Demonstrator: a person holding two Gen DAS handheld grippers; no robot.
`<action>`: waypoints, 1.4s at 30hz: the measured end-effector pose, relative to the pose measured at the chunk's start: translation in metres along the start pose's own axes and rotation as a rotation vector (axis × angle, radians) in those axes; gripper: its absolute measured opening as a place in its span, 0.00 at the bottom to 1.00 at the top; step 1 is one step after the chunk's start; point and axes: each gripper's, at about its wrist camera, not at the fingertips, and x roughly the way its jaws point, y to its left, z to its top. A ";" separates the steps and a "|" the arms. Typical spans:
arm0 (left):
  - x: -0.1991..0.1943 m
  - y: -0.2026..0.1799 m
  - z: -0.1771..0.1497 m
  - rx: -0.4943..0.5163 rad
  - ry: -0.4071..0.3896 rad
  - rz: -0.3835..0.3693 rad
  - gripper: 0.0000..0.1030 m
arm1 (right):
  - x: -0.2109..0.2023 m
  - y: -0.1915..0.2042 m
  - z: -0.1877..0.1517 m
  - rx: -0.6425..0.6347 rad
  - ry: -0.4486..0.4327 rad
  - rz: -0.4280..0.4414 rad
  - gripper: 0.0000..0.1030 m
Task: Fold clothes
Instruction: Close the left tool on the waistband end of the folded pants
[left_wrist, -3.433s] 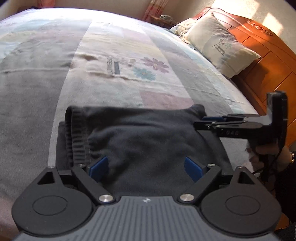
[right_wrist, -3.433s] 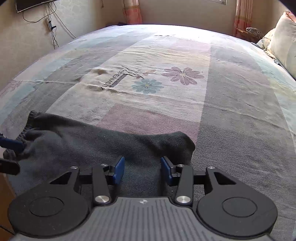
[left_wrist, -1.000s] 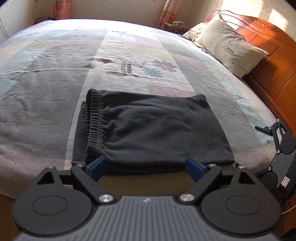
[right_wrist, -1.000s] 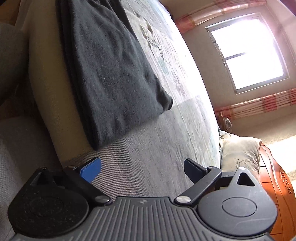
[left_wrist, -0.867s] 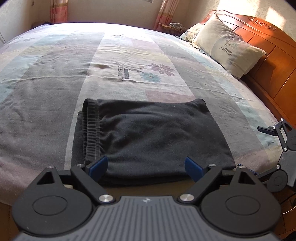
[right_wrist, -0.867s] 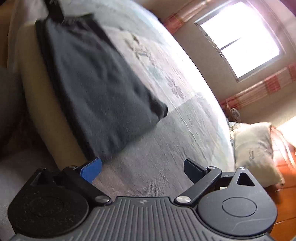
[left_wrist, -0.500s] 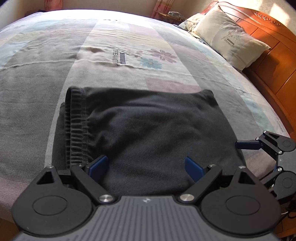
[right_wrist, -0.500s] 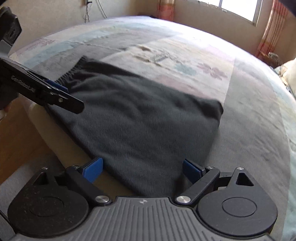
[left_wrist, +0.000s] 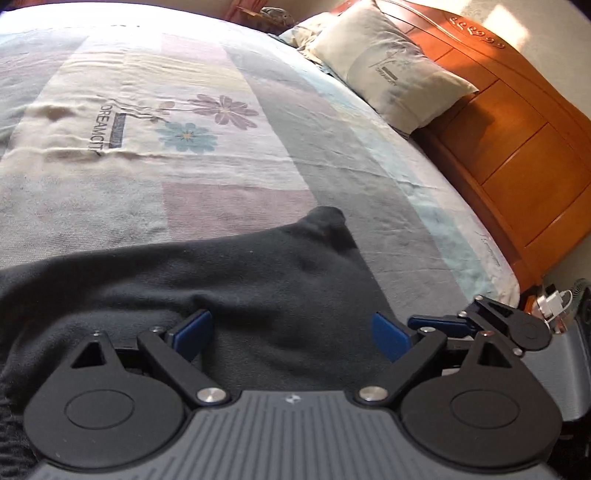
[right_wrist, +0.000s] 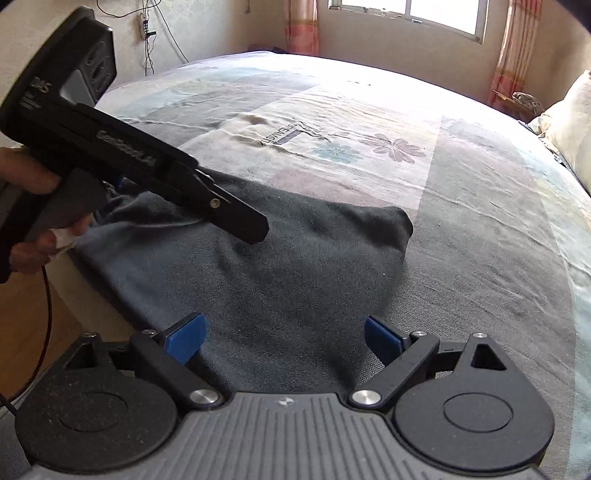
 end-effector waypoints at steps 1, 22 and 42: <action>-0.003 0.003 0.001 -0.026 -0.003 -0.006 0.90 | 0.000 -0.001 -0.002 0.003 0.004 0.004 0.93; -0.095 0.045 -0.016 -0.122 -0.113 0.129 0.91 | -0.001 -0.030 -0.009 0.228 -0.035 0.168 0.94; -0.124 0.107 -0.036 -0.338 -0.112 0.175 0.91 | 0.002 -0.050 -0.018 0.354 -0.008 0.150 0.98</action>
